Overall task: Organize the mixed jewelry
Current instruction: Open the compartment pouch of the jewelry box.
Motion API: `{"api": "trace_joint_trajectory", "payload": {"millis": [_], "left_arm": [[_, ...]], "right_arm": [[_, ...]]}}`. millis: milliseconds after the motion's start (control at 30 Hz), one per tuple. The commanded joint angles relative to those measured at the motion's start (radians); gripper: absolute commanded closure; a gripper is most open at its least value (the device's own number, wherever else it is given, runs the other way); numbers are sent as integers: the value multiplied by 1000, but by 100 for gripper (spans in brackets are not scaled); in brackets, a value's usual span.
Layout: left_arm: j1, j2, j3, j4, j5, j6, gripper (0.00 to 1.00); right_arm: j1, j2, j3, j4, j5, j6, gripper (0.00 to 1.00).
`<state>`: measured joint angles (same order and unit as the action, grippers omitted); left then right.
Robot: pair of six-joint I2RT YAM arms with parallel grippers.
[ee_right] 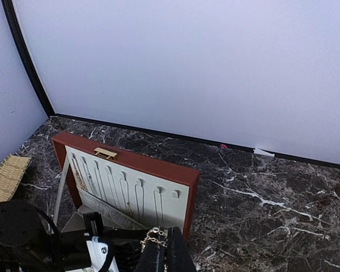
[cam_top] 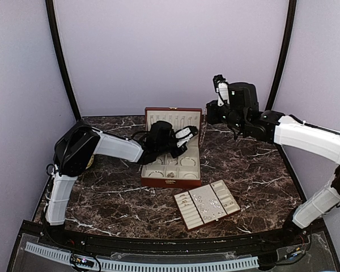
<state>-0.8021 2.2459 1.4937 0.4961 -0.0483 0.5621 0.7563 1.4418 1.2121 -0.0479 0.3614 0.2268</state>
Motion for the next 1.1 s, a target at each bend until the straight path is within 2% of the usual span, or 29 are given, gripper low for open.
{"api": "trace_joint_trajectory", "payload": {"millis": [0, 433, 667, 767, 1067], "left_arm": [[0, -25, -53, -27, -3, -33, 100], [0, -89, -143, 65, 23, -81, 100], [0, -111, -114, 95, 46, -57, 79], [0, -104, -93, 112, 84, -41, 73], [0, -79, -35, 152, 63, 22, 66]], "right_arm": [[-7, 42, 67, 41, -10, 2, 100], [-8, 154, 185, 78, 21, -22, 100], [-10, 169, 196, 91, 25, -6, 100], [-12, 172, 192, 91, 25, 2, 100], [-18, 162, 176, 92, 24, 24, 100]]}}
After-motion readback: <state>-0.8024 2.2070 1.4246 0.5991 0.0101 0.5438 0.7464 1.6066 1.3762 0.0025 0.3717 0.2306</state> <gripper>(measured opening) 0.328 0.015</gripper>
